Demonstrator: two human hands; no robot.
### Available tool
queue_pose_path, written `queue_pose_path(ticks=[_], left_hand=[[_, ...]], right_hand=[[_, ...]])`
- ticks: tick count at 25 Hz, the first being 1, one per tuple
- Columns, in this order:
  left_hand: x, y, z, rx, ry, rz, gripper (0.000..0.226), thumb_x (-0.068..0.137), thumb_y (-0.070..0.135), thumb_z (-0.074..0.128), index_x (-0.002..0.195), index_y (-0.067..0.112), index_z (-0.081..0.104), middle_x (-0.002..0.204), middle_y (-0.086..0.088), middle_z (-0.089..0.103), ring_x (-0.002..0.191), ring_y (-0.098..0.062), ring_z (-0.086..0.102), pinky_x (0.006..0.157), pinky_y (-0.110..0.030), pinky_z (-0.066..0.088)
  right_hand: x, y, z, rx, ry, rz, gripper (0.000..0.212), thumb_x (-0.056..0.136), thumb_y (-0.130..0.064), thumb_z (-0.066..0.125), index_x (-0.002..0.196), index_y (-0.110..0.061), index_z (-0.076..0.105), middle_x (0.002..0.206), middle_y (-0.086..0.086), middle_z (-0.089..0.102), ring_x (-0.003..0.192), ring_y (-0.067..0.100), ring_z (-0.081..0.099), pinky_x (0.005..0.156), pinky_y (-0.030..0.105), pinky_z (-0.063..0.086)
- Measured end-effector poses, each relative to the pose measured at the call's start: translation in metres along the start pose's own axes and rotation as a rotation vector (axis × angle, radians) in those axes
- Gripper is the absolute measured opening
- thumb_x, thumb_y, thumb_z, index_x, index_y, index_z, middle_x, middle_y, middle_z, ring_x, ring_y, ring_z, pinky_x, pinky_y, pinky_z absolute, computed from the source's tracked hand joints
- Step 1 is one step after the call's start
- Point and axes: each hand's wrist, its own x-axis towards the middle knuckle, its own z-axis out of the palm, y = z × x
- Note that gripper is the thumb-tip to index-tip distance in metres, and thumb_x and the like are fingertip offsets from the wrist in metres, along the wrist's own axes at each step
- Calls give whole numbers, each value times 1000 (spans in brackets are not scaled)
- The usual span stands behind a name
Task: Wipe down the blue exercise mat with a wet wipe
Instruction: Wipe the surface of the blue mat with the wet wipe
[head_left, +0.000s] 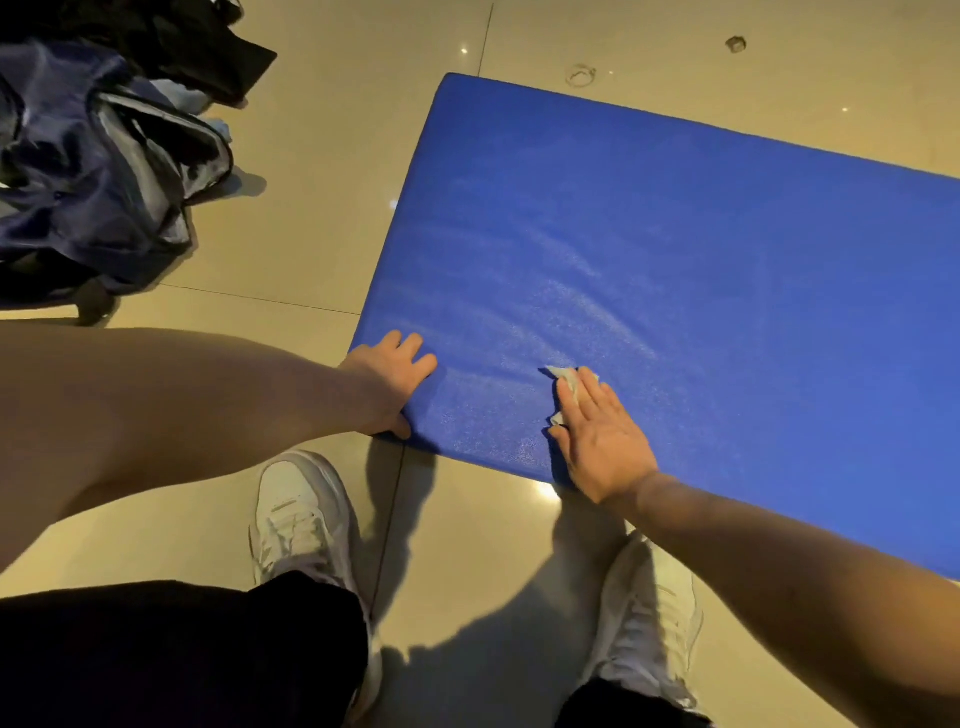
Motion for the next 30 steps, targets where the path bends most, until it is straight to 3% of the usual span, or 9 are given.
queue_pose_path(ticks=[3, 7, 12, 17, 20, 24, 27, 30], left_hand=[[-2, 1, 2, -52, -28, -57, 67, 78, 57, 74, 122, 24, 36, 124, 0, 32, 115, -22, 35, 68, -35, 41], [-15, -24, 15, -229, 12, -244, 57, 88, 50, 68, 126, 20, 39, 126, -3, 36, 116, -24, 39, 76, -36, 47], [-18, -71, 14, -529, -45, -453, 50, 91, 48, 67, 121, 17, 42, 117, -5, 53, 101, -27, 56, 78, -37, 46], [-21, -56, 41, -698, -33, -452, 37, 94, 36, 66, 113, 16, 42, 106, -5, 61, 91, -27, 57, 73, -36, 42], [-24, -52, 45, -745, 3, -472, 30, 95, 32, 64, 105, 18, 40, 108, -5, 61, 90, -25, 56, 73, -34, 40], [-20, -50, 39, -671, -13, -486, 33, 95, 31, 64, 116, 15, 46, 111, -5, 60, 91, -24, 56, 72, -33, 41], [-20, -49, 42, -610, 62, -455, 50, 93, 30, 69, 132, 17, 40, 129, -7, 50, 104, -27, 57, 75, -36, 44], [-13, -56, 51, -317, 138, -226, 88, 94, 37, 67, 160, 33, 9, 165, -2, 6, 141, -26, 27, 91, -36, 53]], right_hand=[[-3, -20, 4, 118, 43, 141, 61, 105, -40, 26, 157, -11, 12, 166, -1, 6, 152, 34, 3, 124, 47, 10], [16, -90, 3, 126, -75, -132, 70, 100, -46, 5, 158, -6, 6, 166, 10, 5, 153, 33, -6, 124, 46, 0], [53, -144, 7, 65, -93, -366, 62, 106, -39, 22, 158, -8, 10, 166, 9, 6, 153, 27, -7, 124, 45, 3], [74, -102, 10, -58, -38, -544, 61, 104, -40, 30, 156, -8, 26, 164, 9, 21, 153, 27, 11, 125, 43, 11], [78, -68, 2, -60, -28, -492, 61, 105, -41, 25, 156, -7, 24, 164, 11, 21, 153, 27, 11, 125, 43, 13], [74, -23, -8, -18, 61, -221, 62, 104, -38, 19, 156, -5, 21, 162, 12, 24, 152, 30, 14, 125, 44, 10], [67, -34, -11, 105, 128, -120, 55, 104, -22, 32, 155, -4, 22, 157, 14, 29, 147, 33, 22, 125, 48, 11], [60, -87, 2, 194, 95, -289, 58, 101, -16, 43, 154, -6, 24, 155, 13, 30, 148, 32, 21, 123, 47, 15]])
